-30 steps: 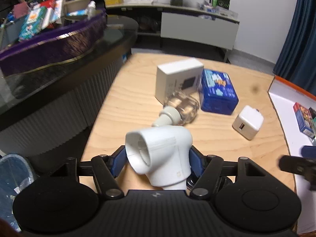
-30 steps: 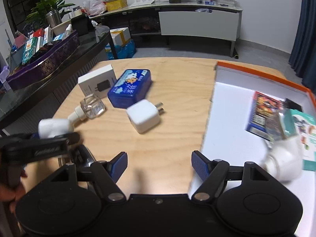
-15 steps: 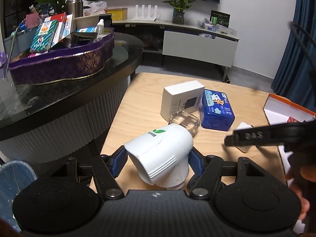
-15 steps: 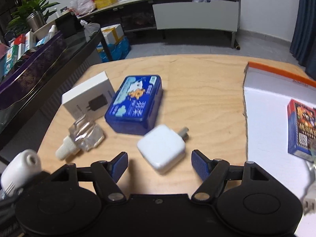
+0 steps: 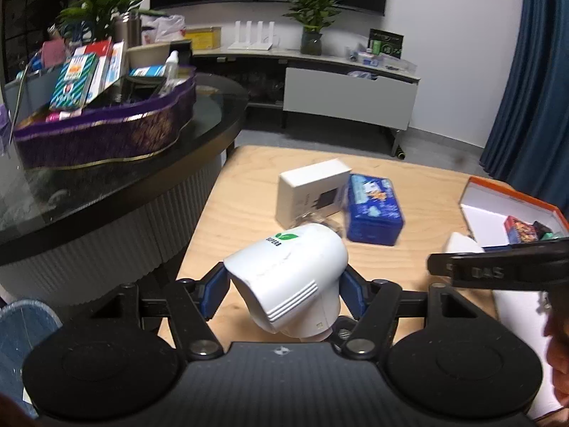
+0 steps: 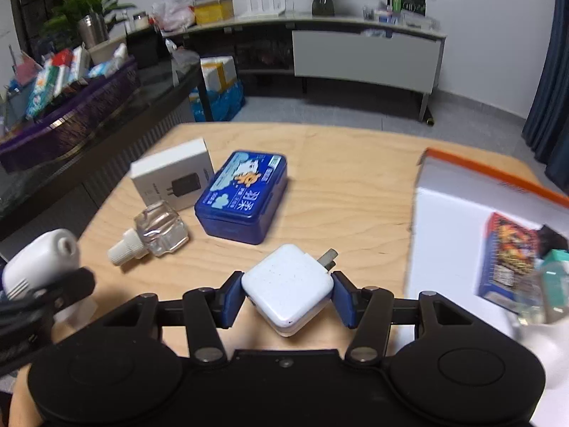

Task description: Organize rigid objects

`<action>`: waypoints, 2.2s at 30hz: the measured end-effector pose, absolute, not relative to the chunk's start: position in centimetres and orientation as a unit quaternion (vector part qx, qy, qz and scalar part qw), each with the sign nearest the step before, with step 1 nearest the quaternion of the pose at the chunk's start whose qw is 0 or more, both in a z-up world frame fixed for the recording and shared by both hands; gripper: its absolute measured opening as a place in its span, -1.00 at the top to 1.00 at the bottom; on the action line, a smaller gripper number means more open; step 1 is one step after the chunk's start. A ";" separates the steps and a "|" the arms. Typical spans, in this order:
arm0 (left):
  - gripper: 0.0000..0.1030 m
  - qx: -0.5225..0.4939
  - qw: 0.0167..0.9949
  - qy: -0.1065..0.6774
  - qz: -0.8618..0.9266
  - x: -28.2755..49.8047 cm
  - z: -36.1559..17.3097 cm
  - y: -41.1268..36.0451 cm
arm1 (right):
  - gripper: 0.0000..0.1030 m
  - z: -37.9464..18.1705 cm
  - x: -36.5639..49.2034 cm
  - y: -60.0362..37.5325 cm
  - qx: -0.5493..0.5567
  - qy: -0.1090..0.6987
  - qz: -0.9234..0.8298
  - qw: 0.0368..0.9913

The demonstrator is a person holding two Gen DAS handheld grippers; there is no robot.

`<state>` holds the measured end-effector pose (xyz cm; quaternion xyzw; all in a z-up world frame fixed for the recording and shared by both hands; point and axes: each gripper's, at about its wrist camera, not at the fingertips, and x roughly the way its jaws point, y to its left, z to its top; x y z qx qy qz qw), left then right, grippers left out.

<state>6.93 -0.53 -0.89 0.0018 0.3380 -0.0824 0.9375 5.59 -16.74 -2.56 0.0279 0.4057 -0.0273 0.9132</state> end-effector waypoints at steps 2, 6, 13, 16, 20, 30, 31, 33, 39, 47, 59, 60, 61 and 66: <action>-0.30 0.001 0.939 0.331 -0.091 6.3 -0.1 -1.2 | -0.25 -1.2 4.2 -17.4 0.033 0.397 -0.032 0.917; -0.30 0.002 0.940 0.321 -0.119 4.4 1.5 -3.4 | -0.25 1.6 0.6 -19.3 0.042 0.370 -0.033 0.928; -0.30 0.004 0.928 0.318 -0.195 0.9 3.8 -9.6 | -0.25 4.9 -7.2 -24.8 0.037 0.336 -0.100 0.936; -0.30 0.007 0.918 0.325 -0.227 0.0 4.0 -12.4 | -0.25 5.8 -10.2 -27.4 0.049 0.328 -0.132 0.934; -0.30 0.017 0.908 0.321 -0.267 -1.2 4.4 -15.7 | -0.25 6.4 -13.4 -30.0 0.054 0.320 -0.167 0.931; -0.30 0.053 0.898 0.322 -0.295 -2.5 3.1 -18.8 | -0.25 5.5 -16.6 -33.1 0.090 0.316 -0.178 0.927; -0.30 0.056 0.898 0.324 -0.293 -2.5 2.8 -18.8 | -0.25 5.3 -16.7 -33.1 0.093 0.318 -0.177 0.927; -0.30 0.060 0.898 0.326 -0.290 -2.7 2.7 -19.0 | -0.25 4.9 -16.8 -33.1 0.094 0.322 -0.175 0.926; -0.30 0.065 0.896 0.333 -0.287 -3.6 2.3 -19.4 | -0.25 4.2 -16.9 -32.6 0.095 0.335 -0.164 0.923; -0.30 0.066 0.898 0.337 -0.275 -3.9 2.3 -19.2 | -0.25 4.4 -16.8 -32.4 0.092 0.337 -0.158 0.924; -0.30 0.060 0.897 0.346 -0.268 -4.3 1.9 -19.2 | -0.26 4.4 -16.7 -31.8 0.086 0.344 -0.153 0.922; -0.30 0.060 0.896 0.348 -0.268 -4.3 1.9 -19.2 | -0.26 4.3 -16.7 -31.9 0.086 0.345 -0.153 0.922; -0.30 0.059 0.896 0.350 -0.268 -4.3 1.8 -19.2 | -0.26 4.3 -16.7 -31.9 0.086 0.345 -0.153 0.922; -0.30 0.060 0.896 0.349 -0.269 -4.3 1.8 -19.2 | -0.26 4.2 -16.5 -31.9 0.087 0.347 -0.154 0.921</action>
